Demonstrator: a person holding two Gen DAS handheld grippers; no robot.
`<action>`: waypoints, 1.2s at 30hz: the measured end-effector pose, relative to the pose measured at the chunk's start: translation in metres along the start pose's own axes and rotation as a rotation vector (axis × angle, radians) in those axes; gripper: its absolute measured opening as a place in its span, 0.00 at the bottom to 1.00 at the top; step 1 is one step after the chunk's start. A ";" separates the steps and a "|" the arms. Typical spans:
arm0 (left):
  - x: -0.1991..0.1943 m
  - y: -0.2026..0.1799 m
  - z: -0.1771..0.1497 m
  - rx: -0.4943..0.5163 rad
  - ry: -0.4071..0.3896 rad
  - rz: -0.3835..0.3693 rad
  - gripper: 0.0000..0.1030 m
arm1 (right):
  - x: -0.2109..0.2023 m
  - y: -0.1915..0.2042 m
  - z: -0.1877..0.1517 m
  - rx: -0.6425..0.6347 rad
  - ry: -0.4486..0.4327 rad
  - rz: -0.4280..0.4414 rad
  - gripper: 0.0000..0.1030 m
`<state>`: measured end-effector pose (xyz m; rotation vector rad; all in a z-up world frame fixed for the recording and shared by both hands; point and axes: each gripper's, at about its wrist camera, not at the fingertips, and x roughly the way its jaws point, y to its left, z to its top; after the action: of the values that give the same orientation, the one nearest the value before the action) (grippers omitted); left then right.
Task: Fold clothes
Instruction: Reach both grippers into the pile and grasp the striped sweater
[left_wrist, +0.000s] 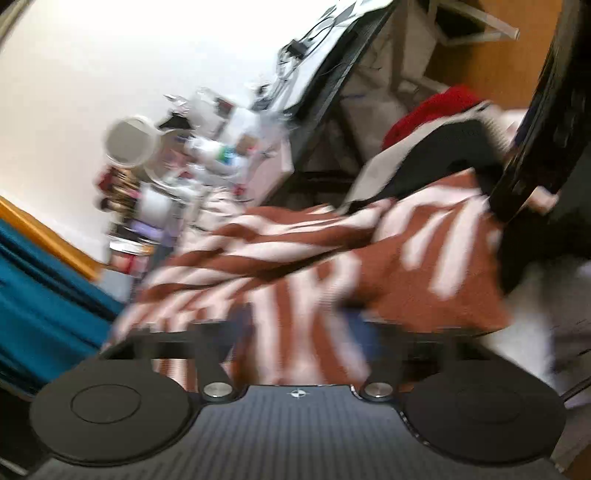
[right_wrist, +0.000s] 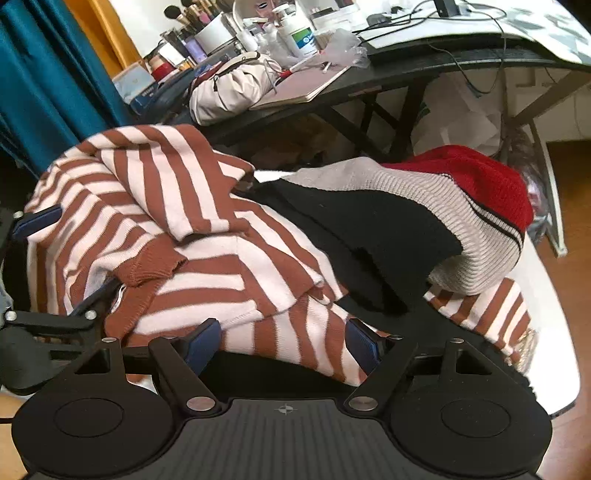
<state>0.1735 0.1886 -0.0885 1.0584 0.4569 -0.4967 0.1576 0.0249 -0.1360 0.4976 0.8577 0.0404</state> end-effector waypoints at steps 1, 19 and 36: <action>-0.002 0.003 0.001 -0.039 -0.008 -0.002 0.09 | 0.001 0.000 -0.002 -0.019 -0.001 -0.007 0.71; -0.104 0.083 0.019 -0.540 -0.179 0.322 0.07 | -0.001 0.037 0.009 -0.245 -0.110 0.083 0.82; -0.064 0.042 -0.003 -0.482 -0.031 0.294 0.44 | -0.032 0.026 0.059 -0.029 -0.337 0.042 0.05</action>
<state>0.1466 0.2184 -0.0230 0.6354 0.3610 -0.1281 0.1841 0.0169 -0.0699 0.4785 0.5161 0.0066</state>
